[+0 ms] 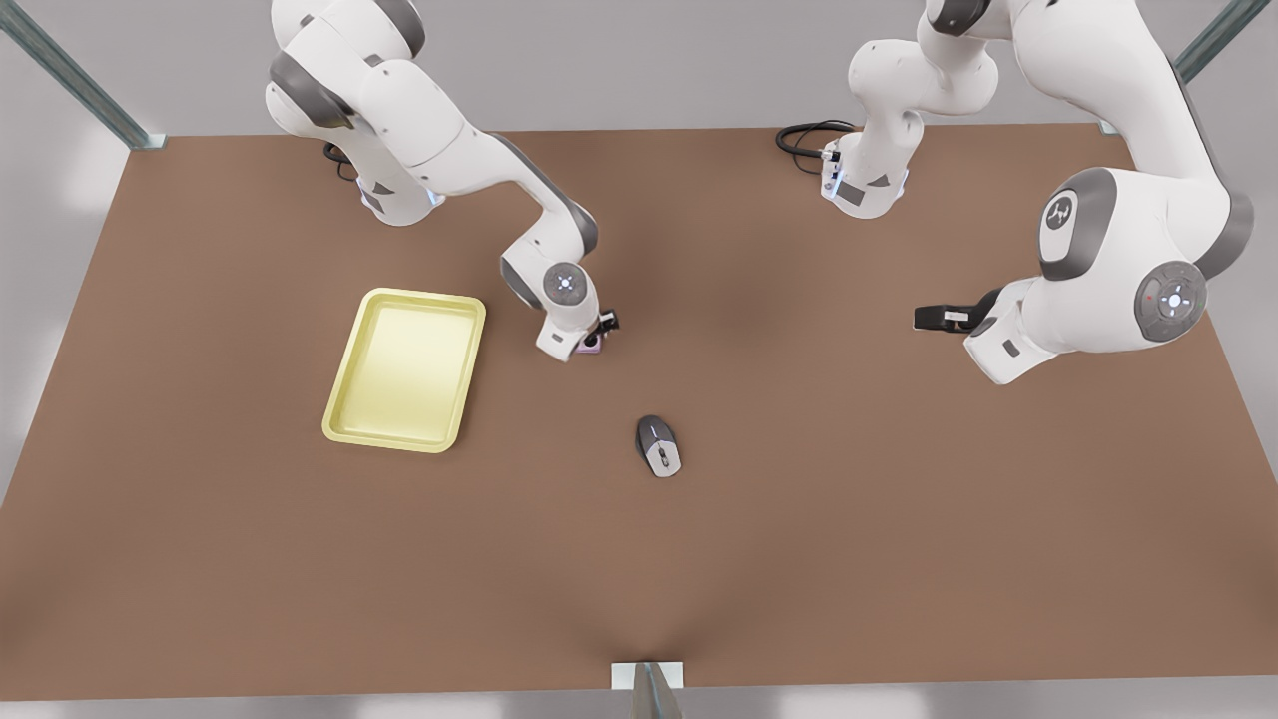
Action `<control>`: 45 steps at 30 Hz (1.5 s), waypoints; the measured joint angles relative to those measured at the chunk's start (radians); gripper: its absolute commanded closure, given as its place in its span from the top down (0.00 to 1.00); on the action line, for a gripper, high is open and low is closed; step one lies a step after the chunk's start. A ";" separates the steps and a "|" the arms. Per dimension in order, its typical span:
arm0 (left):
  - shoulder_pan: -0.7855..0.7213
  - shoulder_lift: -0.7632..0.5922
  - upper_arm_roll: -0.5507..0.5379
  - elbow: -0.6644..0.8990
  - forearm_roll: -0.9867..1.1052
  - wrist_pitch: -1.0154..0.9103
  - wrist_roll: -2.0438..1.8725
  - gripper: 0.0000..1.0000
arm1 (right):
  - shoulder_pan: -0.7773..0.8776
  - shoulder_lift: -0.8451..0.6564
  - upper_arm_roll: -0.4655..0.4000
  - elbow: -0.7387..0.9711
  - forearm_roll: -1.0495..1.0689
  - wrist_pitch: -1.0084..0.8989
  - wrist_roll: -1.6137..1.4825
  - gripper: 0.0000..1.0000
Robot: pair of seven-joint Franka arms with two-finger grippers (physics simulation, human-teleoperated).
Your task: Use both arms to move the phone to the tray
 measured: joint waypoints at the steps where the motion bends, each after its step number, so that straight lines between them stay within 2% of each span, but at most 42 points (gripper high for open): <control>1: 0.000 0.000 0.000 0.000 0.000 0.000 0.001 1.00 | 0.000 0.001 0.005 0.001 0.000 -0.004 0.011 1.00; 4: 0.000 0.000 0.000 0.000 0.000 -0.001 0.002 1.00 | 0.000 0.003 0.019 0.002 0.001 -0.011 0.044 1.00; 5: 0.000 0.000 0.001 0.000 0.000 -0.001 0.002 1.00 | 0.000 0.003 0.021 0.001 0.001 -0.013 0.054 0.94; 6: 0.000 0.001 0.001 0.000 0.000 -0.001 0.003 1.00 | 0.000 0.003 0.021 0.001 0.002 -0.014 0.063 0.81; 7: 0.000 0.002 0.001 0.000 0.000 -0.001 0.003 1.00 | 0.000 0.003 0.022 0.002 0.004 -0.015 0.070 0.74; 9: 0.000 0.003 0.001 0.000 -0.001 -0.001 0.004 1.00 | -0.002 0.003 0.022 0.004 0.008 -0.015 0.081 0.71; 13: 0.000 0.004 0.001 0.000 -0.001 0.000 0.005 1.00 | -0.015 -0.051 0.015 0.020 0.011 -0.021 0.099 0.73; 15: 0.000 0.005 0.001 0.000 -0.001 0.001 0.006 1.00 | -0.071 -0.106 0.006 0.011 0.011 -0.037 0.102 0.73; 20: 0.001 0.006 0.002 0.000 0.000 0.000 0.007 1.00 | -0.422 -0.307 0.002 -0.152 0.010 -0.099 0.040 0.71; 24: 0.001 0.008 0.003 0.000 0.000 0.001 0.008 1.00 | -0.565 -0.332 0.001 -0.261 0.010 -0.090 -0.044 0.72; 25: 0.002 0.009 0.003 0.000 0.000 0.001 0.008 1.00 | -0.582 -0.325 0.000 -0.279 0.009 -0.081 -0.065 0.74; 26: 0.002 0.011 0.003 0.000 0.000 0.002 0.008 1.00 | -0.607 -0.314 -0.001 -0.288 0.008 -0.073 -0.085 1.00; 29: 0.003 0.013 0.018 -0.001 0.017 0.007 0.010 1.00 | -0.658 -0.283 -0.003 -0.293 0.002 -0.063 -0.136 1.00; 32: 0.004 0.008 0.020 0.017 0.045 0.011 0.012 1.00 | -0.745 -0.278 -0.004 -0.193 0.003 -0.108 -0.190 1.00; 33: 0.003 0.005 0.021 0.037 0.050 0.009 0.013 1.00 | -0.752 -0.274 -0.006 -0.096 0.005 -0.152 -0.205 1.00; 37: 0.004 0.007 0.024 0.081 0.061 0.008 0.013 1.00 | -0.768 -0.257 -0.073 0.538 -0.004 -0.470 -0.263 1.00; 38: 0.004 0.008 0.024 0.083 0.063 0.008 0.013 1.00 | -0.769 -0.287 -0.078 0.589 -0.007 -0.553 -0.274 1.00; 41: 0.003 0.012 0.023 0.085 0.067 0.008 0.014 1.00 | -0.760 -0.433 -0.082 0.483 -0.020 -0.693 -0.297 1.00; 45: 0.003 0.014 0.023 0.085 0.070 0.008 0.013 1.00 | -0.759 -0.399 -0.083 0.523 -0.020 -0.801 -0.322 1.00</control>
